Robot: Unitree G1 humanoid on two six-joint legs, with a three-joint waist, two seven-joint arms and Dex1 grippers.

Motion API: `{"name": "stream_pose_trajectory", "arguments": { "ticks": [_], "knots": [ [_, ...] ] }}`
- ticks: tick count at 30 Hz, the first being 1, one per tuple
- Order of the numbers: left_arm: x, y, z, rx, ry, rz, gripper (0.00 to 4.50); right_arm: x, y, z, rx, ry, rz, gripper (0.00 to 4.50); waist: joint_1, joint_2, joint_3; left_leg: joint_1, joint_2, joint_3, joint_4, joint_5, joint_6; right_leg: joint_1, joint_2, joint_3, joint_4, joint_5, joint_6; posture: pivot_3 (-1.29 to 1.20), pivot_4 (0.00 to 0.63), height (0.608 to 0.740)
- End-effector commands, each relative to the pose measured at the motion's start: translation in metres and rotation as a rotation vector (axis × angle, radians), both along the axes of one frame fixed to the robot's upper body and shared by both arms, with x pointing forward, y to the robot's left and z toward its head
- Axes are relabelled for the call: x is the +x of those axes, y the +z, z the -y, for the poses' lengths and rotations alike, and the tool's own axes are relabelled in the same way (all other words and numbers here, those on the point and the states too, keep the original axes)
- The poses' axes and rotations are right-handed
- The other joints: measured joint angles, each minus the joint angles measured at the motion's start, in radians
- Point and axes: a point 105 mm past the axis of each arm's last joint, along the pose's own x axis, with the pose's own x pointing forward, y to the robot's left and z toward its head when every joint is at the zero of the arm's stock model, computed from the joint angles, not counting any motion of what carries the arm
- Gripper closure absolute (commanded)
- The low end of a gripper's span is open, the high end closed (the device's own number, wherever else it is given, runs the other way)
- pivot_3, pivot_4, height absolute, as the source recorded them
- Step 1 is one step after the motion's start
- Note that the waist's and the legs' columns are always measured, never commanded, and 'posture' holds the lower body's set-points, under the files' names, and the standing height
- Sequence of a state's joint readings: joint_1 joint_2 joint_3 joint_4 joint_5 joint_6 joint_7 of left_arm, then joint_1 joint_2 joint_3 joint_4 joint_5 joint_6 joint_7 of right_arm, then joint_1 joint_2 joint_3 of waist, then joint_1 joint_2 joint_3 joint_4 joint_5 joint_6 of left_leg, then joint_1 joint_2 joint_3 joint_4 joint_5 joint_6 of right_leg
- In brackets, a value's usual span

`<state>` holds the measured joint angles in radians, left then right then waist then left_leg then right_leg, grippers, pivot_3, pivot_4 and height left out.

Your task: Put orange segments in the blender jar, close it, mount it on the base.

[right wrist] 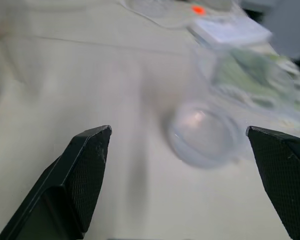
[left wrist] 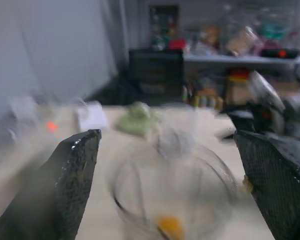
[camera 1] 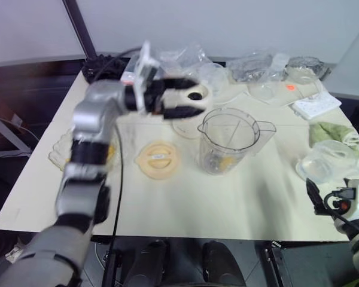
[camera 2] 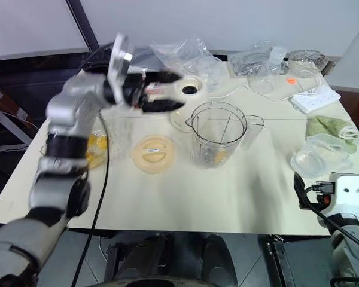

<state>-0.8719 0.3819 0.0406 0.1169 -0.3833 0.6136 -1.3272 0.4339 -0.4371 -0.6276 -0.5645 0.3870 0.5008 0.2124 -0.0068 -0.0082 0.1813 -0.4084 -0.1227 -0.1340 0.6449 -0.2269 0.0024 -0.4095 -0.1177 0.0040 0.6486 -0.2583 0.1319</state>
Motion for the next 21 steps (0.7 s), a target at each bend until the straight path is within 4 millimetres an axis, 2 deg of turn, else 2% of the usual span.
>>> {"name": "stream_pose_trajectory", "arguments": {
  "ticks": [1, 5, 10, 21],
  "knots": [
    [-0.029, 0.007, -0.001, 0.038, -0.011, 0.055, 0.07, -0.003, 0.004, 0.025, -0.012, -0.122, 0.023, 0.00, 0.003, 0.000, 0.000, 0.000, 0.000, 0.000, 0.001, 0.000, 0.000, 0.000, 0.000, 0.000, 0.000, 0.000, -0.001, 0.00, 0.150, 0.740],
    [-0.045, -0.006, -0.008, 0.054, 0.007, 0.001, 0.07, 0.010, -0.008, 0.051, -0.013, -0.191, 0.013, 0.00, 0.018, 0.002, -0.001, 0.001, 0.000, 0.000, 0.002, 0.000, -0.001, 0.003, 0.000, 0.000, -0.003, -0.001, -0.004, 0.00, 0.150, 0.740],
    [-0.052, -0.010, -0.011, 0.066, 0.035, -0.011, 0.07, 0.023, -0.020, 0.080, -0.022, -0.269, 0.005, 0.00, 0.019, 0.004, -0.001, 0.002, 0.000, 0.001, 0.001, 0.000, -0.001, 0.002, 0.000, 0.000, -0.002, -0.001, -0.004, 0.00, 0.150, 0.740],
    [-0.060, -0.005, -0.014, 0.054, 0.070, -0.016, 0.07, 0.028, -0.027, 0.108, -0.022, -0.357, 0.027, 0.00, 0.016, 0.006, -0.001, 0.002, 0.000, 0.002, 0.000, 0.000, -0.001, 0.002, 0.000, 0.001, -0.002, 0.000, -0.002, 0.00, 0.150, 0.740]
  ]
}}
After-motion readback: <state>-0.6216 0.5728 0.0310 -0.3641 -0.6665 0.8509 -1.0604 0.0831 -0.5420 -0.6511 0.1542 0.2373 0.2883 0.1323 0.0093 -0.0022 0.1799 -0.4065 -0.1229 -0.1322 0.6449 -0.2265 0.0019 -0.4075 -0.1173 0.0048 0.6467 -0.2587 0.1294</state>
